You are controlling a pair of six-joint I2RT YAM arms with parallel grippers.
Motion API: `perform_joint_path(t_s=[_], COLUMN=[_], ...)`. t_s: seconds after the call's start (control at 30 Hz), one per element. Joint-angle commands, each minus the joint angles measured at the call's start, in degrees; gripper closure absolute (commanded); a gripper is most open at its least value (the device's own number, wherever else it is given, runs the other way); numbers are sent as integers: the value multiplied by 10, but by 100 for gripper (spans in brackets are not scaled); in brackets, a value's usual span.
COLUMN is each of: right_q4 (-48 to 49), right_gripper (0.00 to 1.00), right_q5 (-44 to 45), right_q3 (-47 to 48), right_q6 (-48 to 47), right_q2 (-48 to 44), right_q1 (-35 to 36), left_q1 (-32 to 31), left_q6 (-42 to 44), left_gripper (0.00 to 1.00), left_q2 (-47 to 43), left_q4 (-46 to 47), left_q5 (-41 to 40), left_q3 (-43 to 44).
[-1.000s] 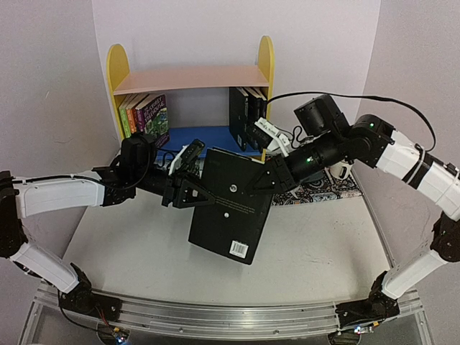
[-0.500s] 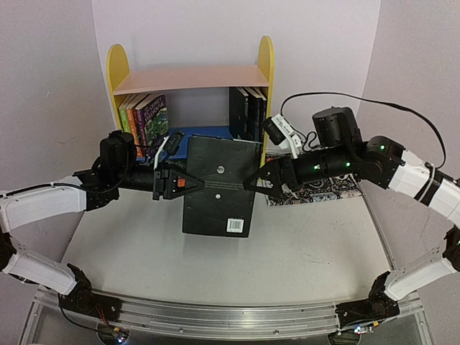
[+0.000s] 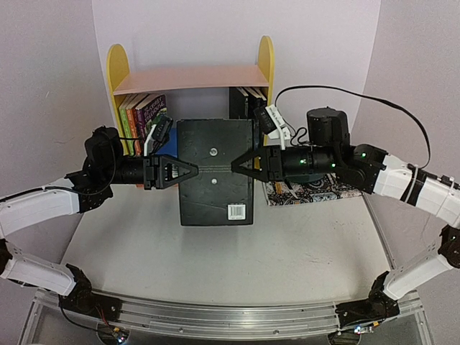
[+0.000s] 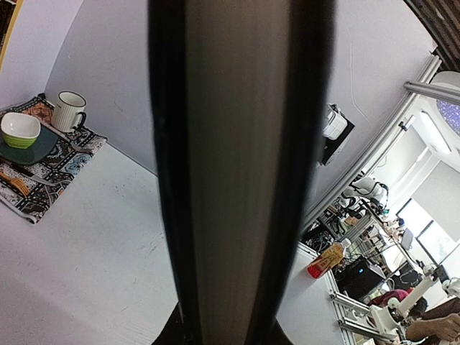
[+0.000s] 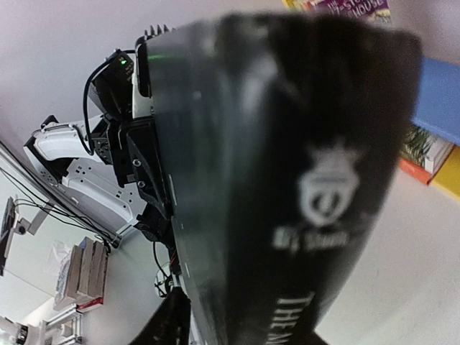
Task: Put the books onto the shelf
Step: Pass from the right arm to the left, then pass from the left arm to the right
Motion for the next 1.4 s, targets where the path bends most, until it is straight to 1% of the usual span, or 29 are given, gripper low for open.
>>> perform_joint_path(t_s=[0.0, 0.07, 0.17, 0.33, 0.4, 0.47, 0.53, 0.6, 0.67, 0.73, 0.77, 0.83, 0.87, 0.9, 0.93, 0.97, 1.07, 1.13, 1.17, 1.23, 1.3, 1.37], right_q4=[88, 99, 110, 120, 121, 122, 125, 126, 126, 126, 126, 126, 126, 126, 126, 125, 113, 88, 63, 35, 15, 2], right_gripper=[72, 71, 67, 67, 65, 65, 68, 69, 80, 88, 89, 89, 93, 100, 100, 100, 100, 100, 100, 100, 100, 100], right_q5=[-38, -39, -33, -45, -55, -54, -52, -53, -56, -58, -60, -61, -64, -65, -65, -61, -36, -7, 10, 47, 101, 159], right_q3=[4, -5, -24, -38, -37, -39, -42, -42, -40, -39, -39, -39, -39, -39, -39, -39, -43, -44, -44, -46, -51, -55], right_q6=[21, 27, 32, 32, 33, 33, 33, 32, 31, 32, 31, 32, 32, 31, 32, 33, 24, 2, -12, -45, -76, -101], right_q2=[-6, -9, -20, -27, -25, -26, -27, -27, -27, -26, -25, -25, -24, -24, -24, -24, -28, -35, -39, -48, -58, -61], right_q1=[4, 4, 4, 4, 4, 4, 4, 4, 4, 4, 4, 4, 4, 4, 4, 4, 4, 4, 4, 4, 4, 4], left_q1=[4, 6, 12, 17, 17, 18, 19, 19, 20, 20, 19, 20, 20, 20, 20, 21, 30, 50, 62, 86, 102, 105], left_q6=[-41, -48, -54, -59, -61, -62, -62, -62, -64, -65, -65, -64, -63, -61, -59, -58, -50, -49, -49, -37, -6, 44], left_gripper=[100, 100, 100, 100, 100, 100, 100, 100, 100, 100, 100, 100, 100, 99, 94, 87, 58, 41, 35, 25, 20, 16], left_q2=[-27, -29, -34, -39, -38, -40, -42, -41, -35, -30, -28, -23, -22, -21, -21, -21, -25, -31, -36, -50, -72, -96], left_q4=[106, 112, 120, 127, 130, 131, 132, 134, 133, 134, 134, 134, 134, 134, 133, 134, 133, 128, 121, 96, 52, -16], left_q5=[-3, -7, -9, -7, -5, -5, -6, 1, 12, 20, 24, 33, 36, 37, 34, 31, 18, 10, 3, -22, -57, -114], left_q3=[45, 46, 44, 45, 47, 45, 43, 44, 46, 48, 48, 49, 49, 47, 45, 42, 32, 23, 16, 1, -16, -22])
